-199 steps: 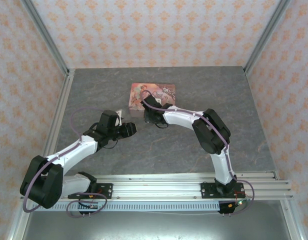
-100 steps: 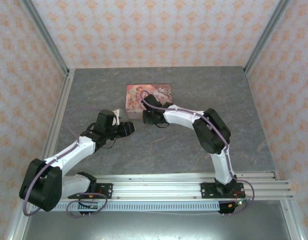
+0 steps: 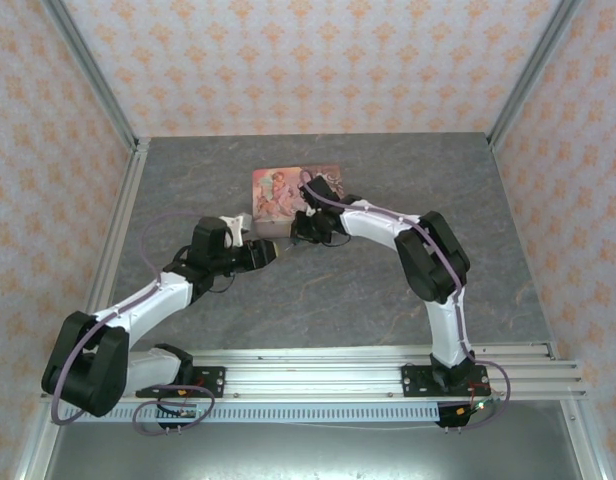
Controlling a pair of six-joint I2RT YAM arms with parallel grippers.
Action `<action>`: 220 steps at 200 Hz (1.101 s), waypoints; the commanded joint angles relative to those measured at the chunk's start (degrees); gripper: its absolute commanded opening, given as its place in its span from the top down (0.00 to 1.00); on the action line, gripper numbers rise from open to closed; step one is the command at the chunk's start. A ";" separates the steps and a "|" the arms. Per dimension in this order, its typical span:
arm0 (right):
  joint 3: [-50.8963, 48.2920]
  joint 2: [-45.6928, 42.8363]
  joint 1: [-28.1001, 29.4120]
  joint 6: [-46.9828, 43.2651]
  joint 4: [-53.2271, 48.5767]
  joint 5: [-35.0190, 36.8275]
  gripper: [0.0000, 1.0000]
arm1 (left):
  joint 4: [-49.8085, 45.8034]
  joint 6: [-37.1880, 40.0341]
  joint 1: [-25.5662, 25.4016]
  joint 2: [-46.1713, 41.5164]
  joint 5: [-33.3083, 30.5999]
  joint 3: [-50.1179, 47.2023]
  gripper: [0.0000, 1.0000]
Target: Unlock the padlock with the key
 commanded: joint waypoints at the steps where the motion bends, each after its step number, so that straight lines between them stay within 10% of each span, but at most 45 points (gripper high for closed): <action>1: -0.45 -3.39 -1.14 4.21 2.83 -7.05 1.00 | 7.32 -1.91 0.53 2.04 3.21 -1.36 0.55; 120: -0.29 -3.15 -3.61 10.64 3.57 -15.89 1.00 | 34.21 -17.62 1.23 16.73 1.47 -4.72 0.61; 220: 3.96 -2.25 -4.78 9.16 -4.05 -21.77 1.00 | 42.51 -14.09 2.11 25.12 5.04 0.40 0.60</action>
